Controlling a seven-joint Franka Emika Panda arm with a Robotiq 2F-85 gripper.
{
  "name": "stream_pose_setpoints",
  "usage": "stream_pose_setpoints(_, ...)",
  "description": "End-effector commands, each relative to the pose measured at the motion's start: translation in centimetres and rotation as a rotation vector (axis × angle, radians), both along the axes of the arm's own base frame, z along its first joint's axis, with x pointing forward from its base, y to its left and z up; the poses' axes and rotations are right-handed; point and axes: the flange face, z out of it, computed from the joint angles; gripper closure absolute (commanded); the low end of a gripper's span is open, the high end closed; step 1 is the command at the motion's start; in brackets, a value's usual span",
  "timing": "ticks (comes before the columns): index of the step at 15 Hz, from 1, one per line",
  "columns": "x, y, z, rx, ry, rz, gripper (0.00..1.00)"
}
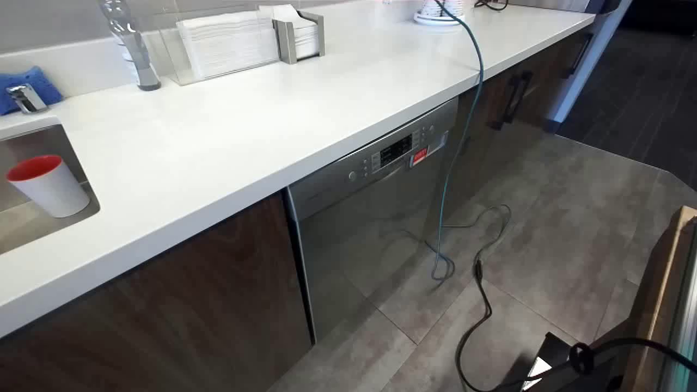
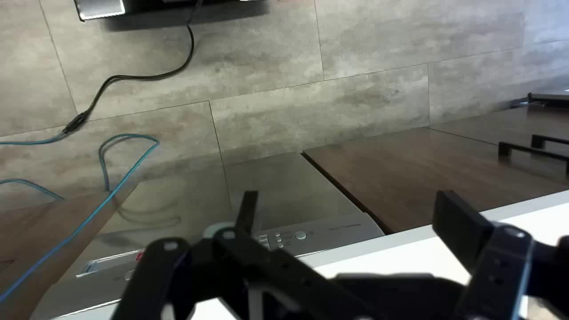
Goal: Slide the tab on the dishwasher
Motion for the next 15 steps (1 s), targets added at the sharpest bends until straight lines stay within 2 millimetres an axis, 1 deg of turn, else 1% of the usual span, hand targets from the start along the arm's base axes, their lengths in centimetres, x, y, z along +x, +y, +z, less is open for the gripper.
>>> stream_pose_setpoints(1,0.0,0.0,0.1,0.0,0.0,0.0,0.0)
stream_pose_setpoints(13,0.0,0.0,0.1,0.0,0.0,0.0,0.0)
stream_pose_setpoints(15,0.3,-1.9,-1.4,-0.002,0.0,-0.003,0.0)
